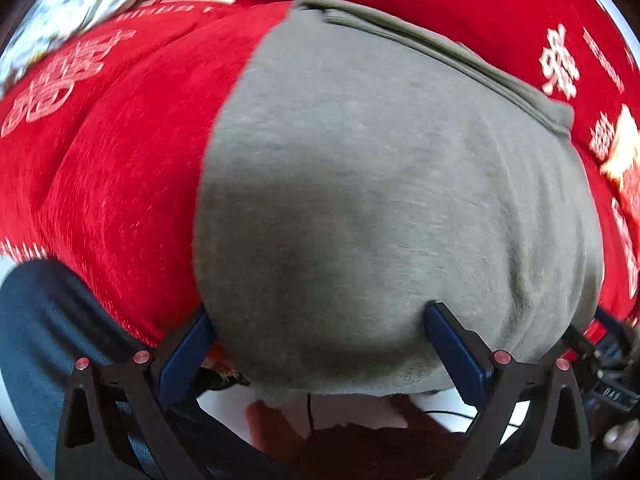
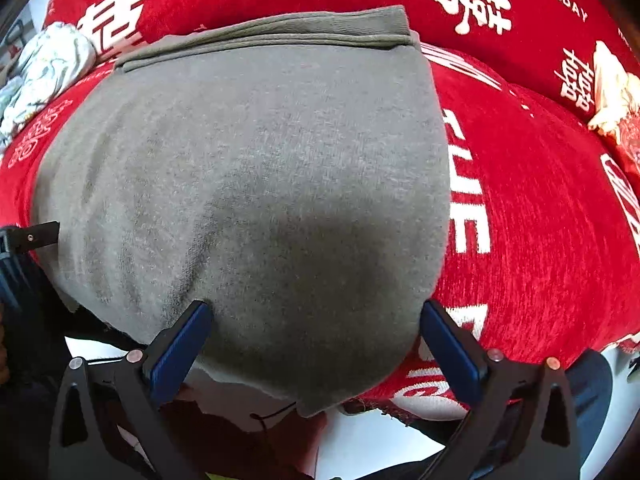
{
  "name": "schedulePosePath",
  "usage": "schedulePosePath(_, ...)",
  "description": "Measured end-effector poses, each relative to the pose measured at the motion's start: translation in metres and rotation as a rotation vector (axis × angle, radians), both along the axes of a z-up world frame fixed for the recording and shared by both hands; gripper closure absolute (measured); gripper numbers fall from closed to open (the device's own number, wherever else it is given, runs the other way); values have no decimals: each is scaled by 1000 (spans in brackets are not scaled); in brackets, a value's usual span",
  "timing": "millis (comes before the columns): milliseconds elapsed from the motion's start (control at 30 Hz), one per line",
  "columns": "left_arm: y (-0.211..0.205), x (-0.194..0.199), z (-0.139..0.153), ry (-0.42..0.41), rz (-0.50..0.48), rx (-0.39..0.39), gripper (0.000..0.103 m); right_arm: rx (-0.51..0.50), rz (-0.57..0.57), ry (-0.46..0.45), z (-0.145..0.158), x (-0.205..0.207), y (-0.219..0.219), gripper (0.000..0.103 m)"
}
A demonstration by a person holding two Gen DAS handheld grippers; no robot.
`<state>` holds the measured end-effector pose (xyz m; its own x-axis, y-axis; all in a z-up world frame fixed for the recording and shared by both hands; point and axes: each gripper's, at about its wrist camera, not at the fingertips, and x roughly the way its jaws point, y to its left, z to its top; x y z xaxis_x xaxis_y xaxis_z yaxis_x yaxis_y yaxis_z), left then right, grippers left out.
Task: Fold small clothes
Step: 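Close both grippers on the sweater hem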
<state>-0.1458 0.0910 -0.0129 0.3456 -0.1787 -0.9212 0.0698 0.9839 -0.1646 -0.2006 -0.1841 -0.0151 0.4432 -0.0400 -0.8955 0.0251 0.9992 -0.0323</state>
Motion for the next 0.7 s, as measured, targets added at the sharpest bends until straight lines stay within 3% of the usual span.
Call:
schedulePosePath(67,-7,-3,4,-19,-22,8,13,-19,-7,-22,4,-2,1,27)
schedulePosePath(100,-9,-5,8,-33,-34,10,23,-10,-5,-39,7,-4,0,36)
schedulePosePath(167,-12,-9,14,-60,-49,17,46,8,7,-63,14,-7,1,78)
schedulePosePath(200,-15,-11,18,-80,-58,23,63,20,18,-67,15,-8,2,83)
schedulePosePath(233,-16,-11,23,-98,-66,41,83,27,20,-76,18,-9,2,85)
schedulePosePath(267,-17,-11,29,-114,-81,42,85,48,22,-85,20,-9,1,86)
schedulePosePath(433,-14,11,57,-158,-102,-47,88,240,10,-224,60,8,-24,87)
schedulePosePath(600,-20,61,80,-250,-76,-42,88,279,-37,-316,85,67,-35,87)
schedulePosePath(700,-19,97,68,-198,-43,-40,88,257,-53,-297,77,99,-34,88)
